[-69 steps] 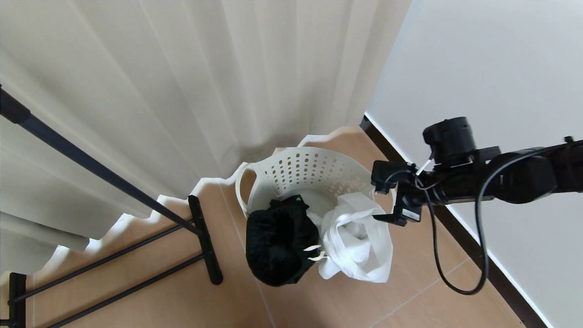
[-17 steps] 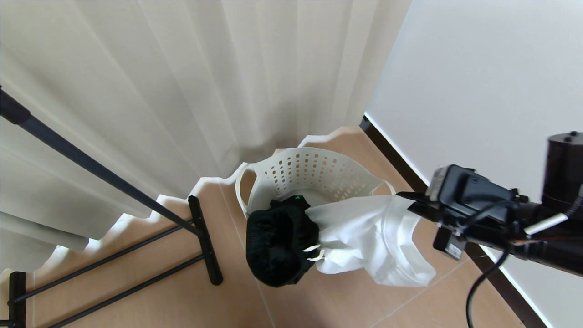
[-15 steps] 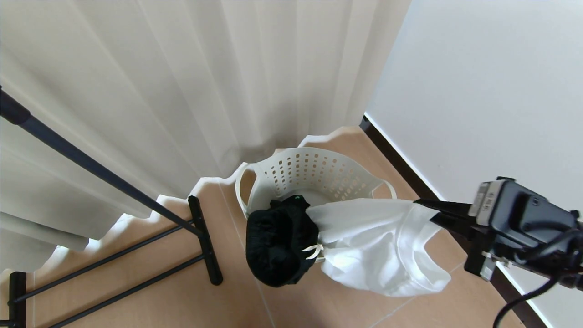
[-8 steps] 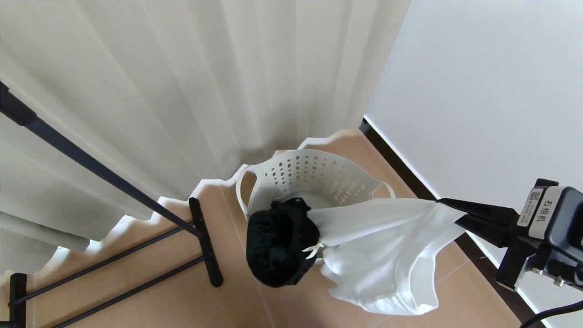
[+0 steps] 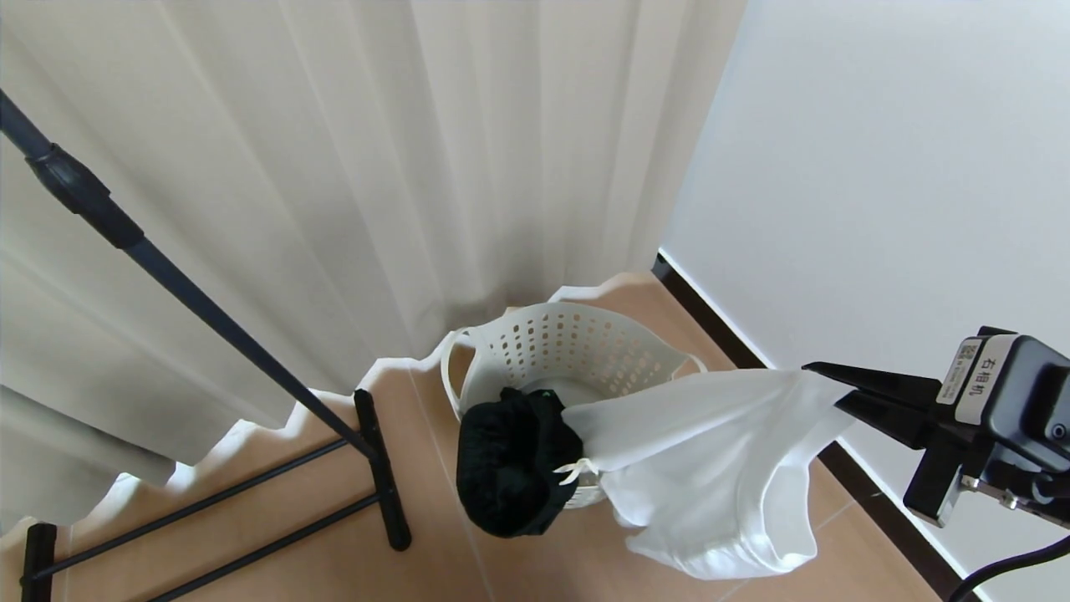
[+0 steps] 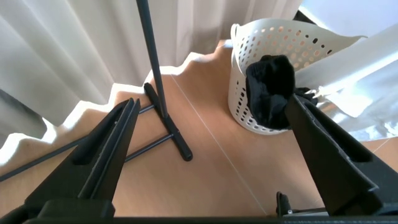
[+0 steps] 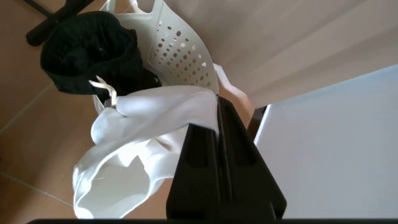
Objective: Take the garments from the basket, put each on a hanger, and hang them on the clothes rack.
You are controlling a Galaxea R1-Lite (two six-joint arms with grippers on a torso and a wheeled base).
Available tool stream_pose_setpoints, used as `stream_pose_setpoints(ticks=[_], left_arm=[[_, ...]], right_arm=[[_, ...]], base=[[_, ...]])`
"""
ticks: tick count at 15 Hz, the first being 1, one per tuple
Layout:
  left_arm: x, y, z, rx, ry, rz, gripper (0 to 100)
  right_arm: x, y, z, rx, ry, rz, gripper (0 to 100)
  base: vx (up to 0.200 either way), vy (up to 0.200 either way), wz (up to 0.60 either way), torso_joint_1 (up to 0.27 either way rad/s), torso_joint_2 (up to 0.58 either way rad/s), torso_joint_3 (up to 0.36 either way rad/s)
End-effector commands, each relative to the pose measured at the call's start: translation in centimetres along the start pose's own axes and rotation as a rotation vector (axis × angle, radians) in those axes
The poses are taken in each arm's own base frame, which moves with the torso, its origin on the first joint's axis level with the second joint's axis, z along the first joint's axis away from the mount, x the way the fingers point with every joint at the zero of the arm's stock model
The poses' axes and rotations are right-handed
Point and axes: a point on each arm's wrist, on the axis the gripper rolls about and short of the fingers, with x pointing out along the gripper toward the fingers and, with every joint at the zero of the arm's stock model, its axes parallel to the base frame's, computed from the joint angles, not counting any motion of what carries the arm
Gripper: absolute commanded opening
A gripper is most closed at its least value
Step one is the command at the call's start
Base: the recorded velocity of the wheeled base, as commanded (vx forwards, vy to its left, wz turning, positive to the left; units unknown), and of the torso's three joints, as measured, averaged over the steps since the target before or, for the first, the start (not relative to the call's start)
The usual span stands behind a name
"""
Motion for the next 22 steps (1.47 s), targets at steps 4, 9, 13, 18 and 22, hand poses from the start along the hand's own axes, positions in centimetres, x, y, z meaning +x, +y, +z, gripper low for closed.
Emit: stream_pose_setpoints(ticks=[4,9,13,18,22], left_arm=[[0.00,0.00,0.01,0.000,0.000,0.000,100],[0.00,0.00,0.01,0.000,0.000,-0.002,100],[0.00,0.00,0.01,-0.002,0.000,0.000,100],[0.00,0.00,0.01,-0.002,0.000,-0.002,100],[0.00,0.00,0.01,-0.002,0.000,0.000,100]], right_arm=[[0.57,-0.04,0.03,-0.001,0.015,0.001,0],[0.83,0.18,-0.20,-0.001,0.025,0.015,0],[1.13,0.35,-0.38,-0.001,0.038,0.023,0],[1.01,0.40,-0.43,-0.001,0.038,0.023,0],[1.05,0.47,-0.51,-0.001,0.041,0.026,0]], base=[[0.000,0.000,0.00,0.004,-0.01,0.193],[0.000,0.000,0.00,0.074,-0.36,-0.081],[0.000,0.000,0.00,0.124,-0.47,-0.143],[0.000,0.000,0.00,0.164,-0.50,-0.130],[0.000,0.000,0.00,0.194,-0.52,-0.127]])
